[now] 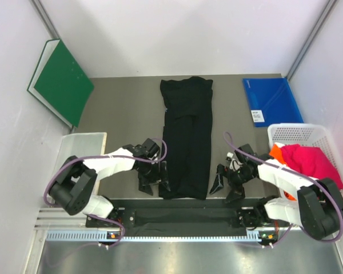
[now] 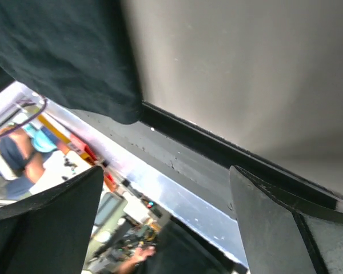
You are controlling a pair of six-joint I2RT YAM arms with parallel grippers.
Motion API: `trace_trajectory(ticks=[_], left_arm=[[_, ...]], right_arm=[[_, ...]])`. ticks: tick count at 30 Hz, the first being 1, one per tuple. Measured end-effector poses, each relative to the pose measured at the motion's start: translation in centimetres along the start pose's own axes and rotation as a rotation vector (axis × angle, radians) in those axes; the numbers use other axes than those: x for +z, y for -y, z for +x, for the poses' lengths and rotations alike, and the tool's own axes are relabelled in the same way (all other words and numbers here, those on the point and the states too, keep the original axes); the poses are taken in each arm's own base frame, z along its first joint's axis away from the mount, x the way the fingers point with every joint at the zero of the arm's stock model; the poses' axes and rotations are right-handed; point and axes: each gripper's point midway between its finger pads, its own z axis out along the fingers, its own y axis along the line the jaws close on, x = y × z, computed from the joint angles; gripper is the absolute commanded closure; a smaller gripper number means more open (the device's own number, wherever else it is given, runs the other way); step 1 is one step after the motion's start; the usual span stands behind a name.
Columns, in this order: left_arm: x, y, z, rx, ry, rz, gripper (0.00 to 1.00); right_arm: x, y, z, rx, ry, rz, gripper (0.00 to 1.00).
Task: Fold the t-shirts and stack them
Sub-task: Rotate the tshirt 90 degrees, then grab the bottom of the folded rectangular tshirt with both arms
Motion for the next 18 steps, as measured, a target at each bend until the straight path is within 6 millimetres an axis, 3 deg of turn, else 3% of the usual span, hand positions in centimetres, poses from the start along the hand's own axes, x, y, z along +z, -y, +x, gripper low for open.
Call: trace_trajectory(ticks=[3, 18], left_arm=[[0.2, 0.3, 0.5, -0.030, -0.002, 0.042, 0.27], [0.6, 1.8, -0.3, -0.079, 0.029, 0.125, 0.35]], right_arm=[[0.8, 0.2, 0.1, 0.037, 0.009, -0.034, 0.15], [2.3, -2.3, -2.2, 0.076, -0.004, -0.162, 0.27]])
